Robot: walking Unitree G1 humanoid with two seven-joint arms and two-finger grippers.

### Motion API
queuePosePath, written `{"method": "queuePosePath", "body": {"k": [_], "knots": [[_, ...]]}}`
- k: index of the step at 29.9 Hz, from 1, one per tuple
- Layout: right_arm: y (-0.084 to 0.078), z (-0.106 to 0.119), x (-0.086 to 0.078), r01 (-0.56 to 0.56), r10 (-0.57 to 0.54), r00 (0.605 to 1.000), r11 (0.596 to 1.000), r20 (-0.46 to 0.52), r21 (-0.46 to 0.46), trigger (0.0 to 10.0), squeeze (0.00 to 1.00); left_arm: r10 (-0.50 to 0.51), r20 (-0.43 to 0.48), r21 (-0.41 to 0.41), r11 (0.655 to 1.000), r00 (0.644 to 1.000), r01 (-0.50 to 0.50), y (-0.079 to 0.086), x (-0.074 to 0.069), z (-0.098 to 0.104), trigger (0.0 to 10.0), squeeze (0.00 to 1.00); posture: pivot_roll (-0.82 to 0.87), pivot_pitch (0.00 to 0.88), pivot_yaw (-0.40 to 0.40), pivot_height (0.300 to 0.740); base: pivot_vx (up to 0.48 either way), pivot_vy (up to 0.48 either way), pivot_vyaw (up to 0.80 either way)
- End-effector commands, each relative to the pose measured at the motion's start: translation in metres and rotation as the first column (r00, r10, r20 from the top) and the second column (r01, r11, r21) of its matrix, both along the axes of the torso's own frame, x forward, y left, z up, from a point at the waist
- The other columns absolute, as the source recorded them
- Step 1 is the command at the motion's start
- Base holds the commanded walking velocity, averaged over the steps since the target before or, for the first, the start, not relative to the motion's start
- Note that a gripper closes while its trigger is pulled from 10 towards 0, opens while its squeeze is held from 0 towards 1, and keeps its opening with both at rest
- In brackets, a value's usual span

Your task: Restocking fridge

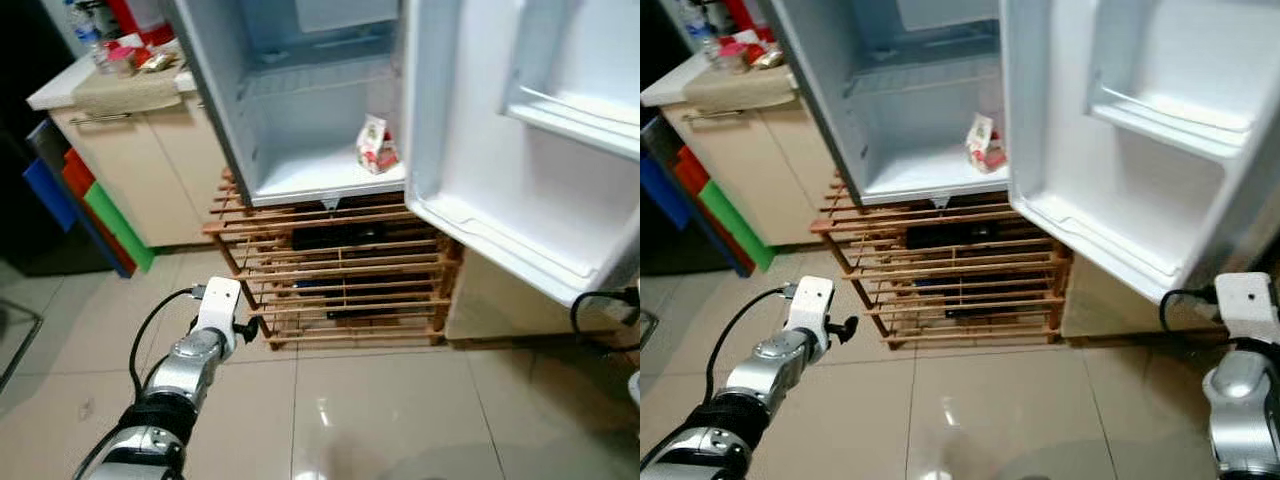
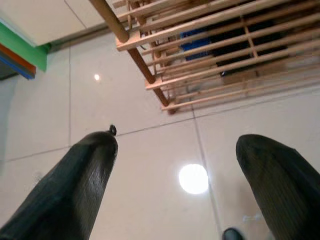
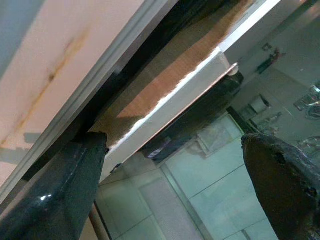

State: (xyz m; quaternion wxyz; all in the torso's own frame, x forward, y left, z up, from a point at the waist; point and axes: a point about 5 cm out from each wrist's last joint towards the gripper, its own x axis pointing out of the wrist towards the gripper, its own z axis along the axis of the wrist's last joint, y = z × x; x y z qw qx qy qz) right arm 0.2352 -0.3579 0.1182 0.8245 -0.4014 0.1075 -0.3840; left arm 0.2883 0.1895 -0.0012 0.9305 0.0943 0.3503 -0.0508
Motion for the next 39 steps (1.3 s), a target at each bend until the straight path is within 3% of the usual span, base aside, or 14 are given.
{"method": "queuePosePath", "body": {"k": [1, 5, 9, 13, 14, 17, 18, 21, 23, 26, 28, 34, 37, 39], "knots": [[0.005, 0.011, 0.010, -0.042, 0.042, 0.998, 0.999, 0.040, -0.003, 10.0, 0.09, -0.020, 0.019, 0.022, 1.000, 1.000, 0.019, 0.003, 0.005, 0.004, 10.0, 0.00, -0.17, 0.000, 0.157, 0.740, 0.000, 0.000, 0.00], [0.024, 0.008, 0.020, -0.154, 0.148, 0.987, 0.983, 0.060, 0.105, 10.0, 0.09, -0.035, 0.012, 0.024, 0.999, 0.999, 0.035, 0.001, 0.003, 0.000, 10.0, 0.00, -0.17, 0.000, 0.156, 0.740, 0.000, 0.000, 0.00], [0.059, 0.002, 0.028, -0.350, 0.325, 0.936, 0.895, 0.133, 0.278, 10.0, 0.09, -0.073, -0.008, 0.025, 0.997, 0.997, 0.073, -0.003, -0.002, -0.005, 10.0, 0.00, -0.18, 0.000, 0.160, 0.740, 0.000, 0.000, 0.00], [0.101, 0.001, 0.030, -0.570, 0.532, 0.816, 0.682, 0.224, 0.458, 10.0, 0.09, -0.080, -0.020, 0.028, 0.996, 0.997, 0.081, -0.003, -0.004, -0.008, 10.0, 0.00, -0.18, 0.000, 0.162, 0.740, 0.000, 0.000, 0.00], [0.101, 0.001, 0.030, -0.570, 0.532, 0.816, 0.682, 0.224, 0.458, 10.0, 0.09, -0.080, -0.020, 0.028, 0.996, 0.997, 0.081, -0.003, -0.004, -0.008, 10.0, 0.00, -0.18, 0.000, 0.162, 0.740, 0.000, 0.000, 0.00], [0.142, -0.014, -0.004, -0.634, 0.783, 0.591, 0.300, 0.196, 0.713, 10.0, 0.06, -0.120, -0.094, 0.031, 0.992, 0.988, 0.123, 0.002, -0.011, -0.016, 10.0, 0.00, -0.18, 0.000, 0.165, 0.740, 0.000, 0.000, 0.00], [0.146, -0.020, -0.016, -0.608, 0.825, 0.537, 0.234, 0.176, 0.759, 10.0, 0.03, -0.126, -0.151, 0.023, 0.991, 0.980, 0.131, 0.005, -0.017, -0.021, 10.0, 0.00, -0.18, 0.000, 0.165, 0.740, 0.000, 0.000, 0.00], [0.143, -0.030, -0.033, -0.541, 0.859, 0.489, 0.160, 0.154, 0.826, 10.0, 0.02, -0.083, -0.292, -0.025, 0.997, 0.953, 0.079, 0.013, -0.036, -0.036, 10.0, 0.00, -0.19, 0.000, 0.168, 0.740, 0.000, 0.000, 0.00], [0.145, -0.027, -0.038, -0.532, 0.863, 0.469, 0.106, 0.188, 0.840, 10.0, 0.02, 0.040, -0.330, -0.071, 0.995, 0.943, -0.067, 0.019, -0.041, -0.039, 10.0, 0.00, -0.18, 0.000, 0.167, 0.740, 0.000, 0.000, 0.00], [0.152, -0.002, -0.040, -0.569, 0.843, 0.429, -0.028, 0.326, 0.822, 10.0, 0.02, 0.117, -0.371, -0.113, 0.979, 0.921, -0.170, 0.022, -0.046, -0.042, 10.0, 0.00, -0.18, 0.000, 0.167, 0.740, 0.000, 0.000, 0.00], [0.153, 0.006, -0.041, -0.571, 0.840, 0.411, -0.065, 0.353, 0.818, 10.0, 0.01, 0.106, -0.387, -0.113, 0.981, 0.916, -0.161, 0.022, -0.051, -0.046, 10.0, 0.00, -0.18, 0.000, 0.168, 0.740, 0.000, 0.000, 0.00], [0.130, 0.000, -0.012, -0.597, 0.752, 0.590, 0.161, 0.293, 0.786, 10.0, 0.00, 0.145, -0.428, -0.065, 0.980, 0.892, -0.190, 0.032, -0.077, -0.062, 10.0, 0.00, -0.18, 0.000, 0.165, 0.740, 0.000, 0.000, 0.00], [0.128, 0.003, 0.001, -0.600, 0.669, 0.666, 0.218, 0.330, 0.770, 10.0, 0.00, 0.150, -0.431, -0.071, 0.977, 0.890, -0.199, 0.028, -0.081, -0.065, 10.0, 0.00, -0.17, 0.000, 0.155, 0.740, 0.000, 0.000, 0.00], [0.137, 0.004, 0.007, -0.612, 0.674, 0.656, 0.210, 0.340, 0.763, 10.0, 0.01, 0.146, -0.436, -0.088, 0.975, 0.888, -0.203, 0.023, -0.082, -0.067, 10.0, 0.00, -0.17, 0.000, 0.155, 0.740, 0.000, 0.000, 0.00]]}}
